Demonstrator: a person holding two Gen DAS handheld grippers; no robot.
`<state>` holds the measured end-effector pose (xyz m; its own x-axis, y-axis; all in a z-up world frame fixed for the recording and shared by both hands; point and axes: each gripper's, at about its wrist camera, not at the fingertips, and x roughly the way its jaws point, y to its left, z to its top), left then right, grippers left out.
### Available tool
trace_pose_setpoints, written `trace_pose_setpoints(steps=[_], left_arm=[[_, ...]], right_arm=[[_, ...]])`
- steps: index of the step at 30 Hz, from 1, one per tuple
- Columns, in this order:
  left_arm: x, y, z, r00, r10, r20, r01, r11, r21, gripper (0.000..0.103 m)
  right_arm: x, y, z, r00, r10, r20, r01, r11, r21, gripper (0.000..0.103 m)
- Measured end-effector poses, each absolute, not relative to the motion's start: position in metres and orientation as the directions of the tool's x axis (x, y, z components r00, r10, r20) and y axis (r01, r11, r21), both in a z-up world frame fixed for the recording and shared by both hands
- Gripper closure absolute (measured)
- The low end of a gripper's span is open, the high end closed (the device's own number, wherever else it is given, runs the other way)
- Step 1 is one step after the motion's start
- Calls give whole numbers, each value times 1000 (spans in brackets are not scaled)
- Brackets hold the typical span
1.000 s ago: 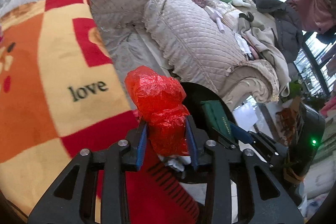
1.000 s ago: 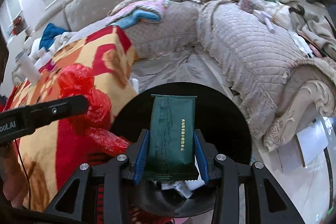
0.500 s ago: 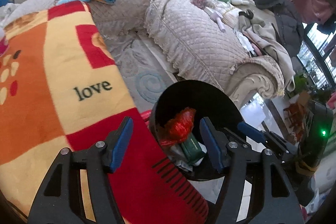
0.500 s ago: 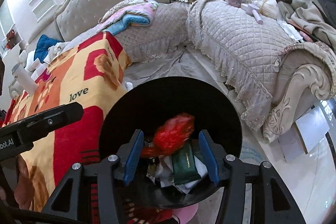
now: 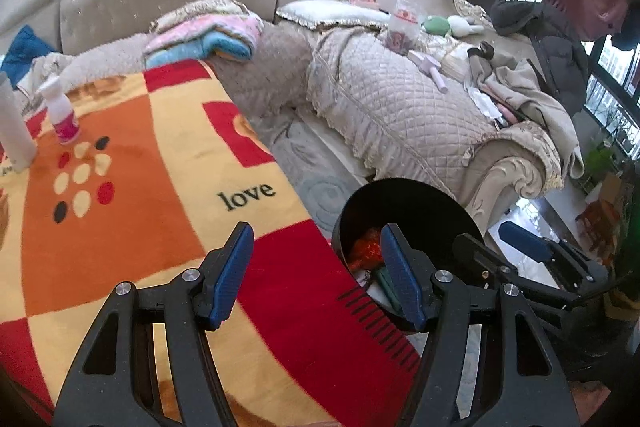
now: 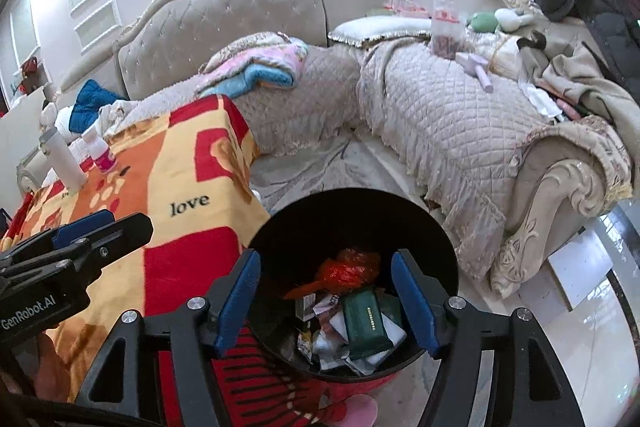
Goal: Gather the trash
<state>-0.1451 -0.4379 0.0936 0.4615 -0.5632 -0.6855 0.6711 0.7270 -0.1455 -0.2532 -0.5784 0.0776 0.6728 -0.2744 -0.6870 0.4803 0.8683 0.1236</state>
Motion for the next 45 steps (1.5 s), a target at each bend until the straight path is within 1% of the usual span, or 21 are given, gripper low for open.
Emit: trace_pose_setpoints(steps=[9, 14, 33, 45], left_arm=[[-154, -421, 102, 518, -556, -650, 659, 744, -111, 38], [-156, -417, 103, 534, -552, -641, 655, 749, -100, 38], [-154, -412, 99, 534, -546, -645, 653, 751, -95, 38], [-152, -411, 96, 530, -543, -651, 652, 752, -96, 38]], right_arm=[[-262, -564, 95, 701, -298, -648, 485, 865, 127, 31], [-262, -561, 101, 703, -309, -641, 487, 865, 117, 31], [-262, -560, 106, 694, -324, -642, 491, 866, 93, 27], [-258, -560, 103, 681, -321, -658, 491, 867, 85, 26]])
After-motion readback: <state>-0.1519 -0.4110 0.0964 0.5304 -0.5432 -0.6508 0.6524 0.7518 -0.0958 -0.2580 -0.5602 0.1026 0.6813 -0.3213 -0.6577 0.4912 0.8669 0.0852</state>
